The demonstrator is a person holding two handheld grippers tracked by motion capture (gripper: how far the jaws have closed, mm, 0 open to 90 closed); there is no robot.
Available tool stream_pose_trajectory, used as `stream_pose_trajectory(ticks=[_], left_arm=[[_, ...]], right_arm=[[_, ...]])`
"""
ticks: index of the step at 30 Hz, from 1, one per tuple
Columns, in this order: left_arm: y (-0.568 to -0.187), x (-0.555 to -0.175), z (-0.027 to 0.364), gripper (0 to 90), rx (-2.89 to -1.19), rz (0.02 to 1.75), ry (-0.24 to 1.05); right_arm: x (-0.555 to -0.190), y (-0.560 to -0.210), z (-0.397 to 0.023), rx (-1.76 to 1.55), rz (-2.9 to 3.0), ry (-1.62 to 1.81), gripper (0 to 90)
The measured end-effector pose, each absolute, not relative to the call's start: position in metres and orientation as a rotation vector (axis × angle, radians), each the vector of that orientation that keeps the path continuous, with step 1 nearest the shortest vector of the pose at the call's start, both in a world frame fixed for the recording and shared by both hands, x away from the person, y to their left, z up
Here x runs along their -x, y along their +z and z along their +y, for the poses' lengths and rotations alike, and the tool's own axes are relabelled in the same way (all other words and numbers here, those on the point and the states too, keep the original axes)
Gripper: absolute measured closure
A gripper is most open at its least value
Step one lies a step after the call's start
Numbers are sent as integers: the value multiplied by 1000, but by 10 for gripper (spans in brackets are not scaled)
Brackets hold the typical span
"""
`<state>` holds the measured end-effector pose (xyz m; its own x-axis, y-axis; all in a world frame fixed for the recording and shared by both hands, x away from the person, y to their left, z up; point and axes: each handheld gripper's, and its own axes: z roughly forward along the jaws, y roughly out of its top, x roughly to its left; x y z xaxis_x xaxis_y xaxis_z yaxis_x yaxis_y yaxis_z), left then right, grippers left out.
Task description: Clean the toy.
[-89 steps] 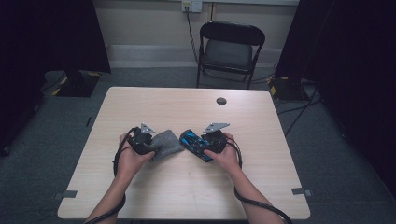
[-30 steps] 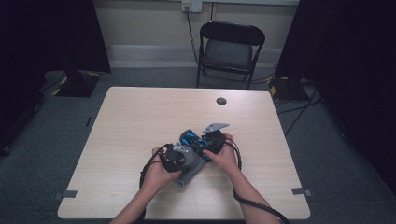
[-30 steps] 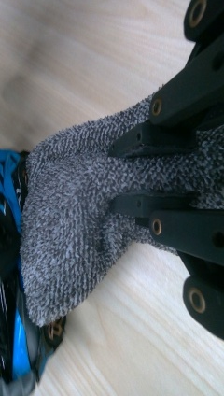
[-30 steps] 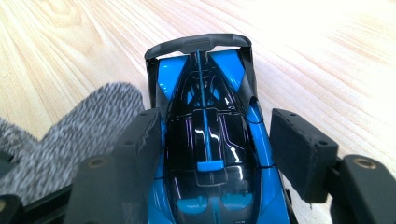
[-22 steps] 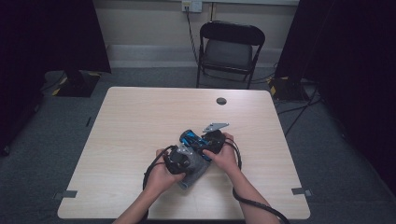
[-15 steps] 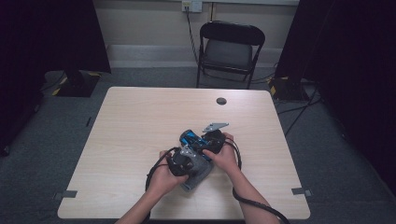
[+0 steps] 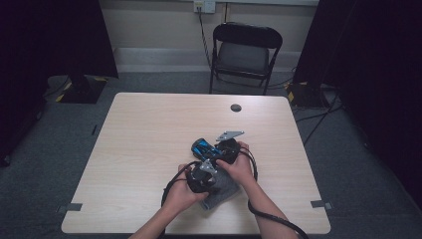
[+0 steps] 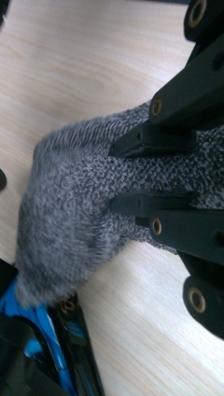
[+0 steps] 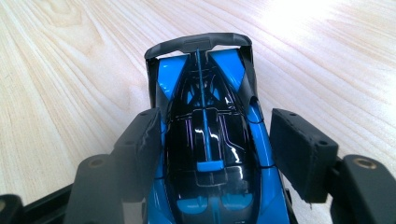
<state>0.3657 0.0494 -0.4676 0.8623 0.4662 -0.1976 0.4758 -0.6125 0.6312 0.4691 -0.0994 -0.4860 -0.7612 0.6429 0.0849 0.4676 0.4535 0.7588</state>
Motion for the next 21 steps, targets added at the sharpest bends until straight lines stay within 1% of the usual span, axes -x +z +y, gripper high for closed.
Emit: stream_pose_trajectory(ticks=[3,7,21], left_arm=[[-463,-364,50,747,-2349,632,-17],[-459,-364,59,746,-2350,636,-4],[-439,-378,123,748,-2257,789,106]], right_arm=[[-469,-486,-99,-967,2488,1200,352],[-469,-486,-100,-968,2487,1202,352],[-469,-488,-102,-975,2483,1225,351]])
